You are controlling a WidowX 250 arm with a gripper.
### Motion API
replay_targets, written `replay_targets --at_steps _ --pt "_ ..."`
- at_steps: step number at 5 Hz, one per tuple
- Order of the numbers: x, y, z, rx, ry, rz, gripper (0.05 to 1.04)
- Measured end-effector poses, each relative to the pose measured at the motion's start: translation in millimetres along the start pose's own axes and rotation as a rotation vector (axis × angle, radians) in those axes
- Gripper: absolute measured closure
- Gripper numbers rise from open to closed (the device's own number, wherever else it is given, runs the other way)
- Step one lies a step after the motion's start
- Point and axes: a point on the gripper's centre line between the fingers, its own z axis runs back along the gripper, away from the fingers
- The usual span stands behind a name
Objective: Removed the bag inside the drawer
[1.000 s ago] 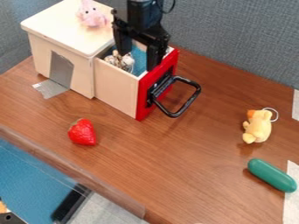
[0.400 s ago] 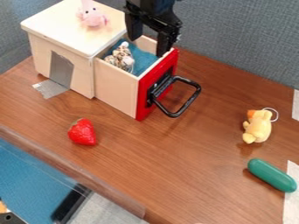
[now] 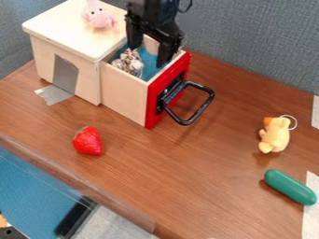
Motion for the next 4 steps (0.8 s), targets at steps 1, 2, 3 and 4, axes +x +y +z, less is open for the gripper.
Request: replay_targets --at_steps 1,2,3,4 --pt "-1.3 0.6 -4.5 0.006 0.013 -0.006 0.084" --pt "-8.8 2.1 -21.1 0.038 0.061 -0.025 0.084" --pt "-12.7 1.6 -26.6 0.075 0.082 -0.051 0.084" --pt "-17.3 3.0 -32.9 0.108 0.105 -0.068 0.136"
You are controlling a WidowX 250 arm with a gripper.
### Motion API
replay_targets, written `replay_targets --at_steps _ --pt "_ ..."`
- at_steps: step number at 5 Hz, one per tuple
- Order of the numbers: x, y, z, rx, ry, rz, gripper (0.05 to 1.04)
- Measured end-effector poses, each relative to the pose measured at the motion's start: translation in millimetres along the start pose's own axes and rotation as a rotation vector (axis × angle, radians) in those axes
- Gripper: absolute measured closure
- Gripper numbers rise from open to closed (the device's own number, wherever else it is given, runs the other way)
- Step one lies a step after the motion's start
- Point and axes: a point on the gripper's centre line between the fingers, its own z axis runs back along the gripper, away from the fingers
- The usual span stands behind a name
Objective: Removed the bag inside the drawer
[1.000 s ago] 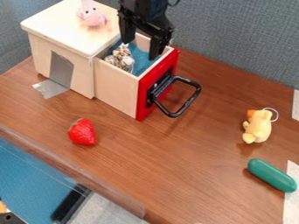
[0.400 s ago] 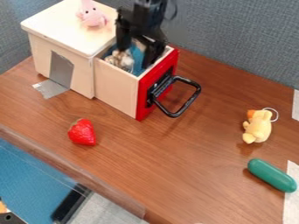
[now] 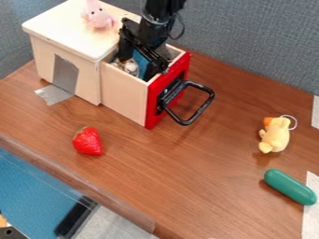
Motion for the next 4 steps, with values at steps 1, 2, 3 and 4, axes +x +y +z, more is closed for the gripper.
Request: replay_targets --at_steps 1,2,3,4 --pt "-0.7 -2.5 -2.1 0.004 0.0 -0.007 0.414" --pt "-1.3 -2.2 -1.7 0.009 0.003 -0.009 0.708" --pt "-2.7 -3.4 -2.2 0.004 0.004 -0.011 0.925" --pt "-5.1 -15.9 -3.1 -0.008 0.015 -0.045 1.03"
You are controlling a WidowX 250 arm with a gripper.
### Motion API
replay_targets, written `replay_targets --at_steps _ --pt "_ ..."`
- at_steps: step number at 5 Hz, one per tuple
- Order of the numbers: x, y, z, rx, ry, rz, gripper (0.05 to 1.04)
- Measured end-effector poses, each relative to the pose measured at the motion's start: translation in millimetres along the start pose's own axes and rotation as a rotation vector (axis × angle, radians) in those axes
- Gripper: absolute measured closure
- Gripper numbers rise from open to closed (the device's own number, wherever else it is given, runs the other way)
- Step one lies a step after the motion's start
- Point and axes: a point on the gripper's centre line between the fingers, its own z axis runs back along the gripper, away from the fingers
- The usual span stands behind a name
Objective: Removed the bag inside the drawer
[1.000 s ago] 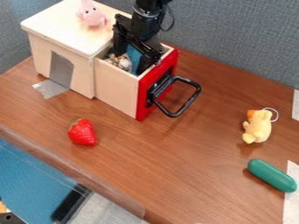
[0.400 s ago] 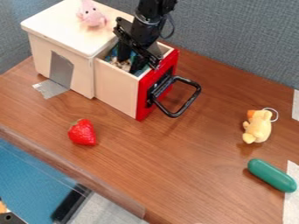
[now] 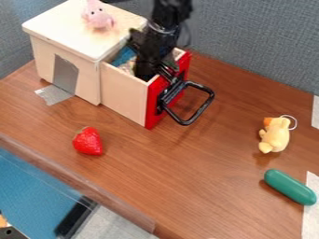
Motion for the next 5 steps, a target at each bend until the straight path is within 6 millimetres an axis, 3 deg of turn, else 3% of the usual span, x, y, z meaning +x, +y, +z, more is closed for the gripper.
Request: replay_targets --at_steps 2,5 --pt "-5.5 -0.3 5.3 -0.024 -0.01 0.007 1.035" --pt "-10.8 16.7 42.7 -0.055 -0.103 0.066 1.035"
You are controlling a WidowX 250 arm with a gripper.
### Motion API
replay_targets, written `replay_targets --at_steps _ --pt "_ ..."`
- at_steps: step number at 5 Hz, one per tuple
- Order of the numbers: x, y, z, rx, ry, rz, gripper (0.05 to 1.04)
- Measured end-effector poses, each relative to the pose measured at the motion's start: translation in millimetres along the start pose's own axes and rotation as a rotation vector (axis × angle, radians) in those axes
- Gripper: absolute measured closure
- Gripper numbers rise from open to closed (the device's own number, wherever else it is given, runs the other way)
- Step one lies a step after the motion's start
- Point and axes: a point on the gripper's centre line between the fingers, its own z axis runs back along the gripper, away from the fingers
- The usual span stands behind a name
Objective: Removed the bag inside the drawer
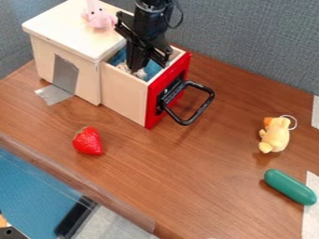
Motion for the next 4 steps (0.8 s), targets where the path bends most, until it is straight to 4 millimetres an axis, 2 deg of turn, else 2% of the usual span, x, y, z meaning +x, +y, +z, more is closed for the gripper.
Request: replay_targets --at_steps 1,2,3,4 --pt "-0.4 2.0 6.1 -0.002 -0.016 0.003 1.015" --pt "-1.6 4.9 5.0 0.018 -0.01 -0.001 0.869" --pt "-1.9 6.3 -0.2 0.039 0.004 -0.001 0.609" --pt "-1.7 4.4 -4.8 0.058 0.017 -0.02 0.294"
